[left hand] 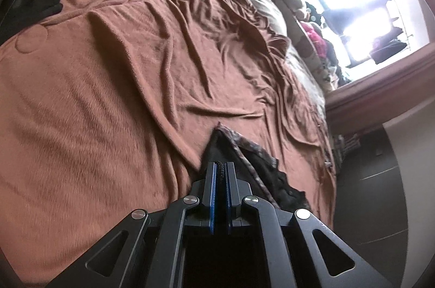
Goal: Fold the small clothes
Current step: 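Lift the held shirt edge with both grippers and fold it over, then lower the folded layer onto the shirt and open both grippers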
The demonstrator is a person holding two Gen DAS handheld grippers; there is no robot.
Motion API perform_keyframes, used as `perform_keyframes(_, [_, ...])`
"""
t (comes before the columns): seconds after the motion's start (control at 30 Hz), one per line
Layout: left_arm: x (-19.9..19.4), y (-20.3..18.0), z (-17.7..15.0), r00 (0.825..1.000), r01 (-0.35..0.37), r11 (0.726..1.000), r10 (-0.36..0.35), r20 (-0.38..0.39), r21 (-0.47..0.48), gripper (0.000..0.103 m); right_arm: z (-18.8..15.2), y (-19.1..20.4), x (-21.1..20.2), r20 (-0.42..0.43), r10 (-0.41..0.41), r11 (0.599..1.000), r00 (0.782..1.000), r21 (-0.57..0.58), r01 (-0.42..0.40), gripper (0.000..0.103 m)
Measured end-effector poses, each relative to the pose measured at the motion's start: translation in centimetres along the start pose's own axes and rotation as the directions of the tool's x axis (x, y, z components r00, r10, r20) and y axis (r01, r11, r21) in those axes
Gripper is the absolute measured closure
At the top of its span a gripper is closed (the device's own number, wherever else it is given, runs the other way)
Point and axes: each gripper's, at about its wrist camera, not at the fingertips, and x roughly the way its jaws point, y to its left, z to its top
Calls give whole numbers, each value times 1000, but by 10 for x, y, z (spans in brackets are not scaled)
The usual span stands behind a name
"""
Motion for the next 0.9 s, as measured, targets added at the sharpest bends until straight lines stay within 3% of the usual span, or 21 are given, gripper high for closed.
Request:
perform_keyframes(0.27, [48, -1, 17, 996, -79, 996, 80, -29, 42, 97, 20, 2, 37, -34, -58, 998, 998, -3, 58, 100])
perform_keyframes(0.4, [70, -3, 20, 986, -140, 985, 149, -81, 104, 96, 27, 7, 40, -64, -72, 997, 995, -29, 70, 97])
perform_keyframes(0.43, [73, -4, 21, 983, -148, 981, 159, -90, 124, 89, 29, 7, 39, -62, -68, 997, 996, -37, 66, 91])
perform_keyframes(0.47, [73, -6, 22, 982, -153, 978, 167, -91, 144, 84, 30, 8, 37, -58, -68, 997, 996, -48, 65, 72])
perform_keyframes(0.5, [71, -7, 22, 981, -155, 975, 170, -87, 159, 68, 31, 10, 32, -43, -81, 995, 996, -67, 78, 56])
perform_keyframes(0.53, [69, -9, 22, 981, -158, 971, 175, -81, 180, 48, 31, 11, 27, -25, -91, 993, 996, -84, 89, 27])
perform_keyframes(0.57, [66, -12, 22, 980, -165, 964, 183, -72, 208, 40, 30, 13, 20, -3, -98, 990, 995, -105, 97, 22])
perform_keyframes(0.6, [62, -15, 20, 980, -167, 956, 188, -66, 242, 32, 29, 16, 15, -1, -103, 985, 995, -136, 102, 21])
perform_keyframes(0.7, [66, -21, 15, 968, -180, 923, 227, -106, 340, 31, 22, 26, 10, -48, -147, 964, 988, -229, 133, 21])
perform_keyframes(0.8, [75, -26, 4, 936, -217, 858, 318, -151, 465, 31, 13, 37, 11, -89, -223, 922, 971, -341, 181, 21])
perform_keyframes(0.9, [75, -27, -4, 926, -205, 824, 338, -168, 528, 31, 5, 41, 13, -129, -272, 891, 954, -409, 199, 21])
